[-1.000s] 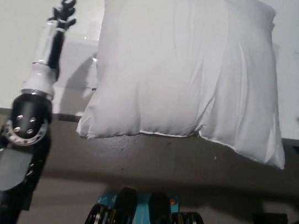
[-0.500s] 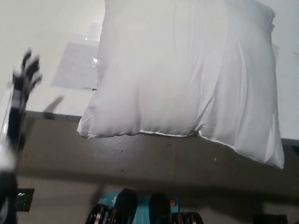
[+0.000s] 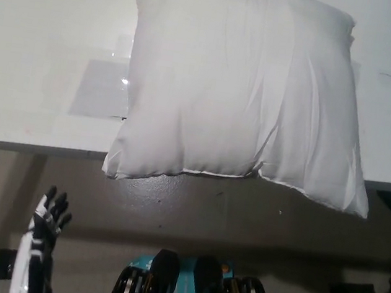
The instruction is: The robot uses both hands to lift the pillow and then drops it on the table
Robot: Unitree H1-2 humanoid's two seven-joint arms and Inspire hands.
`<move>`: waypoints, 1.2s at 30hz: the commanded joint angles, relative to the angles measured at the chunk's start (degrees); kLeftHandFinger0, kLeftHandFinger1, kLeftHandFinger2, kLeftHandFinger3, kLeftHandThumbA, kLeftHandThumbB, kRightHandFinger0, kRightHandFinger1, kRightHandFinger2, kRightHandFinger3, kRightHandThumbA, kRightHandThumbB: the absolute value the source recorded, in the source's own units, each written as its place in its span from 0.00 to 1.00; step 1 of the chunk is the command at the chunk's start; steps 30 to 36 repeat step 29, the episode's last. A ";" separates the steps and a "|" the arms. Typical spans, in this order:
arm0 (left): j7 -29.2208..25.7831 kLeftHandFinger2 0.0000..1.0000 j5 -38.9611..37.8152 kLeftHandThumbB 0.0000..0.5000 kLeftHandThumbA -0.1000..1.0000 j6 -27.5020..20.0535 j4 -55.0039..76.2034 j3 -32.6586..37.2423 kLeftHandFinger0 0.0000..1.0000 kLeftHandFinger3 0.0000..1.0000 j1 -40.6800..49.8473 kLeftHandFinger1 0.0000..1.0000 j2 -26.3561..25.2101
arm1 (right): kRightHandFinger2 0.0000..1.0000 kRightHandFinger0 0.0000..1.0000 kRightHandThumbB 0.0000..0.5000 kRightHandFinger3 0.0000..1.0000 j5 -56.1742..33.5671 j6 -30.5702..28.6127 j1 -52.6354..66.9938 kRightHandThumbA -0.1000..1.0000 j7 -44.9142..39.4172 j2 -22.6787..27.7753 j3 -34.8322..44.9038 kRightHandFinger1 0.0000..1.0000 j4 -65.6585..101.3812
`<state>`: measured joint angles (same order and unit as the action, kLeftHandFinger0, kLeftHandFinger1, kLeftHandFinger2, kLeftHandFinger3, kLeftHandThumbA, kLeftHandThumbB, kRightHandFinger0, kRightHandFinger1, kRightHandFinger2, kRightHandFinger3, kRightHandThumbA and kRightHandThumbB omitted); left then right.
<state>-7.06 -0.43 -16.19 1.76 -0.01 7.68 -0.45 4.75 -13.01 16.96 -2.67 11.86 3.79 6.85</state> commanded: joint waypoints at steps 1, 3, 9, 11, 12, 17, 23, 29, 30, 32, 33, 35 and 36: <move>2.16 1.00 2.06 0.51 1.00 -5.39 1.16 0.85 1.00 1.00 -0.21 1.00 -1.36 | 1.00 1.00 0.53 1.00 3.44 -7.59 -0.78 1.00 1.49 0.47 -0.20 1.00 -0.87; 2.56 1.00 2.12 0.53 1.00 -5.19 1.28 1.02 1.00 1.00 -0.13 1.00 -1.76 | 1.00 1.00 0.53 1.00 3.28 -8.13 -0.91 1.00 1.22 0.59 -0.27 1.00 -1.90; 3.04 1.00 2.49 0.48 1.00 -4.58 2.56 1.15 1.00 1.00 -0.73 1.00 -2.20 | 1.00 1.00 0.48 1.00 0.92 -8.20 -0.83 1.00 -0.01 0.95 -0.26 1.00 -1.54; 3.11 1.00 2.04 0.50 1.00 -4.22 2.91 1.06 1.00 1.00 -0.88 1.00 -2.10 | 1.00 1.00 0.47 1.00 2.45 -8.39 -1.06 1.00 0.37 1.22 -0.17 1.00 -1.32; 3.17 1.00 1.85 0.50 1.00 -4.28 2.95 1.05 1.00 1.00 -0.92 1.00 -2.09 | 1.00 1.00 0.47 1.00 2.54 -8.41 -1.07 1.00 0.38 1.23 -0.17 1.00 -1.30; 3.37 1.00 0.74 0.57 1.00 -3.09 4.20 0.72 1.00 1.00 -1.07 1.00 -2.02 | 1.00 1.00 0.56 1.00 -1.24 -8.89 -0.53 1.00 -2.70 2.68 -1.32 1.00 -0.68; 3.72 1.00 -0.47 0.50 1.00 -3.12 4.14 0.11 1.00 1.00 -1.87 1.00 -2.06 | 1.00 1.00 0.56 1.00 4.40 -10.28 -1.10 1.00 -0.28 3.02 -0.97 1.00 -1.29; 3.87 1.00 0.02 0.55 1.00 -3.18 3.45 0.02 1.00 1.00 -1.77 1.00 -2.31 | 1.00 1.00 0.61 1.00 4.19 -9.51 -0.88 1.00 -0.28 2.89 -0.85 1.00 -1.09; 3.87 1.00 0.02 0.55 1.00 -3.18 3.45 0.02 1.00 1.00 -1.77 1.00 -2.31 | 1.00 1.00 0.61 1.00 4.19 -9.51 -0.88 1.00 -0.28 2.89 -0.85 1.00 -1.09; 3.87 1.00 0.02 0.55 1.00 -3.18 3.45 0.02 1.00 1.00 -1.77 1.00 -2.31 | 1.00 1.00 0.61 1.00 4.19 -9.51 -0.88 1.00 -0.28 2.89 -0.85 1.00 -1.09; 3.87 1.00 0.02 0.55 1.00 -3.18 3.45 0.02 1.00 1.00 -1.77 1.00 -2.31 | 1.00 1.00 0.61 1.00 4.19 -9.51 -0.88 1.00 -0.28 2.89 -0.85 1.00 -1.09; 3.87 1.00 0.02 0.55 1.00 -3.18 3.45 0.02 1.00 1.00 -1.77 1.00 -2.31 | 1.00 1.00 0.61 1.00 4.19 -9.51 -0.88 1.00 -0.28 2.89 -0.85 1.00 -1.09; 3.87 1.00 0.02 0.55 1.00 -3.18 3.45 0.02 1.00 1.00 -1.77 1.00 -2.31 | 1.00 1.00 0.61 1.00 4.19 -9.51 -0.88 1.00 -0.28 2.89 -0.85 1.00 -1.09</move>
